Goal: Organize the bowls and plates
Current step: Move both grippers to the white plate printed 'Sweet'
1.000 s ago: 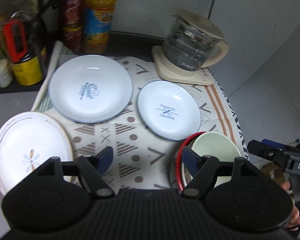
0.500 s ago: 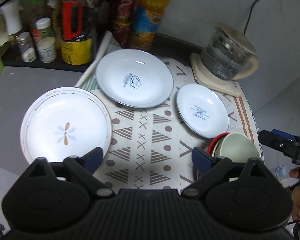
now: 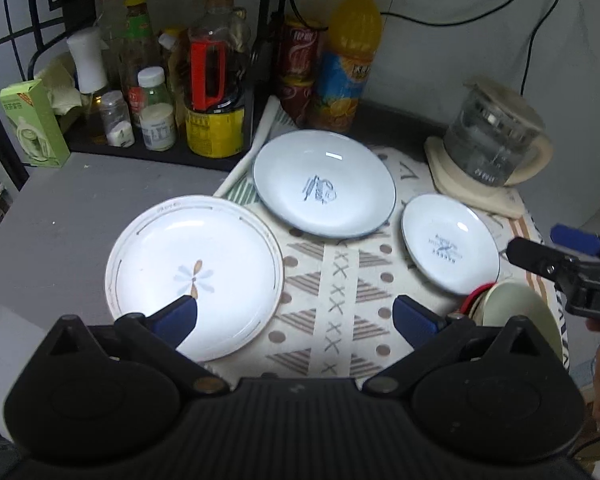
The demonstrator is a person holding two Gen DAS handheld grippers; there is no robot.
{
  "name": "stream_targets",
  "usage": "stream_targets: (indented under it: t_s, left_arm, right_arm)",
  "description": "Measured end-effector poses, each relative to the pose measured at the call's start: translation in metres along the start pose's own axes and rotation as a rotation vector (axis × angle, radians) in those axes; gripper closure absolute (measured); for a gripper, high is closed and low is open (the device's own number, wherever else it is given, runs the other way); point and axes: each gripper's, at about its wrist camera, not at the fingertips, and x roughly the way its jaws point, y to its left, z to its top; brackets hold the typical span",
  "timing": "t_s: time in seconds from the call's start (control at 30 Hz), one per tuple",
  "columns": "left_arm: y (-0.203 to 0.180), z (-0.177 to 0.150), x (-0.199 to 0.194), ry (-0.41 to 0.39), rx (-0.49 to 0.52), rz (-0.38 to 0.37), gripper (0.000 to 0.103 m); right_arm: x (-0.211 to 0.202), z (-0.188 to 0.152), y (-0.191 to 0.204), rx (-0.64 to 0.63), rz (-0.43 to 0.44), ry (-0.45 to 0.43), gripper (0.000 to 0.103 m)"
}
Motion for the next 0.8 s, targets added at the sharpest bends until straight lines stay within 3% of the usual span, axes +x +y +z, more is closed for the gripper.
stream_targets:
  t_s: [0.13,0.37,0.6,0.8]
  left_arm:
    - [0.002,-0.005,0.000,0.009,-0.019,-0.023,0.000]
    - [0.013,-0.004,0.006,0.020,-0.053,-0.024,0.000]
    - [0.036,0.013,0.025,0.029,-0.072,-0.048,0.000]
    - [0.060,0.047,0.057,0.023,-0.089,-0.036,0.001]
  right_arm:
    - [0.007,0.003,0.007,-0.007,0.072,0.020,0.000]
    - [0.027,0.006,0.016,0.014,0.114,0.107,0.000]
    - [0.046,0.013,0.021,0.057,0.079,0.129,0.000]
    - [0.069,0.034,0.011,0.148,0.010,0.131,0.000]
